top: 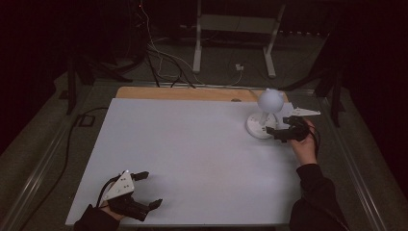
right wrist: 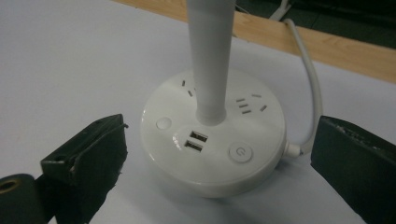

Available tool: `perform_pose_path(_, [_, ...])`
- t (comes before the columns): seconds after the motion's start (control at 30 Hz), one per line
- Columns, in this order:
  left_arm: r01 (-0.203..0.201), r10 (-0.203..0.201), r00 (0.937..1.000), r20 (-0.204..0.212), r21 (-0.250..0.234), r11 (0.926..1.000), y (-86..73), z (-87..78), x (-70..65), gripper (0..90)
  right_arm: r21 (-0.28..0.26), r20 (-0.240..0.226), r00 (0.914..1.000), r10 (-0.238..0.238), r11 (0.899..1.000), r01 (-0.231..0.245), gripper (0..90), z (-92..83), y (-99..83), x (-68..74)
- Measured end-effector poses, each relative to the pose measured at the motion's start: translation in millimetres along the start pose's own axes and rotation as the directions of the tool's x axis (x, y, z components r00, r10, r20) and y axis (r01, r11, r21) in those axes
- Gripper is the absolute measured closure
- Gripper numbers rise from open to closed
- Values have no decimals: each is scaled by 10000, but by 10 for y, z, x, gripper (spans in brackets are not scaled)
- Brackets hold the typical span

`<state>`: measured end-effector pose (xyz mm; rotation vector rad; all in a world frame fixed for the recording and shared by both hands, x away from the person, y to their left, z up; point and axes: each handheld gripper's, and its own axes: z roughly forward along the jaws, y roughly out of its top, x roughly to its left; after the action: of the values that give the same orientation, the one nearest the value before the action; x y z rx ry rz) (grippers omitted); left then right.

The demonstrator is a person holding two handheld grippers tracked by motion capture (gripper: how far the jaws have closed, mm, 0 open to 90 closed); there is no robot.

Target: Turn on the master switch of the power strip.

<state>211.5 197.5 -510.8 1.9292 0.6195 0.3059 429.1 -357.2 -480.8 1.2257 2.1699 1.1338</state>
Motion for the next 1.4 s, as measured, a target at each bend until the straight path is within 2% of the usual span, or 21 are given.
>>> perform_pose_path(0.13, [22, -22, 10000, 5, -8, 10000, 0, 2, 2, 1, 175, 195, 9998, -23, 9998, 20, 145, 61, -60, -28])
perform_pose_path(0.27, [27, -27, 10000, 3, -8, 10000, -1, 2, 3, 1, 221, 271, 9996, -87, 9997, 81, 191, 90, -86, -27])
perform_pose_path(0.37, [51, -51, 10000, -1, -22, 10000, -2, 3, 3, 1, 122, 437, 9990, 76, 9999, -82, 243, 104, -95, -35])
perform_pose_path(0.4, [54, -54, 10000, -1, -25, 10000, -2, 3, 3, 1, 97, 507, 9985, 183, 9998, -188, 249, 107, -93, -41])
perform_pose_path(0.43, [63, -63, 10000, 3, -23, 10000, -2, 3, 3, 1, 53, 644, 9975, 289, 9996, -293, 294, 115, -90, -48])
perform_pose_path(0.5, [61, -61, 10000, -10, -20, 10000, -3, 5, 4, 1, 66, 757, 9968, 252, 9996, -258, 310, 119, -89, -48])
perform_pose_path(0.6, [52, -52, 10000, -12, -15, 10000, -2, 5, 5, 1, 53, 1262, 9917, 230, 9997, -238, 433, 136, -91, -32])
perform_pose_path(0.73, [60, -60, 10000, -7, -3, 10000, -4, 5, 5, 1, 29, 1493, 9883, 328, 9994, -336, 510, 159, -91, -35])
perform_pose_path(0.93, [80, -80, 10000, -20, -2, 10000, -3, 5, 6, 1, -85, 1447, 9890, 314, 9995, -304, 651, 175, -83, -30])
perform_pose_path(1.03, [100, -100, 9999, -24, -13, 9999, -3, 3, 6, 1, 36, 1475, 9890, -85, 10000, 81, 753, 177, -76, -7])
perform_pose_path(1.17, [90, -90, 10000, -18, -12, 10000, -3, 4, 7, 1, -54, 1310, 9914, 16, 10000, -9, 866, 175, -70, -20])
perform_pose_path(1.23, [92, -92, 10000, -18, -3, 10000, -4, 4, 6, 1, -39, 1219, 9925, 108, 9999, -104, 896, 179, -67, -31])
perform_pose_path(1.4, [85, -85, 10000, -13, 7, 10000, -4, 5, 7, 1, 138, 1067, 9939, 264, 9995, -280, 900, 213, -75, -42])
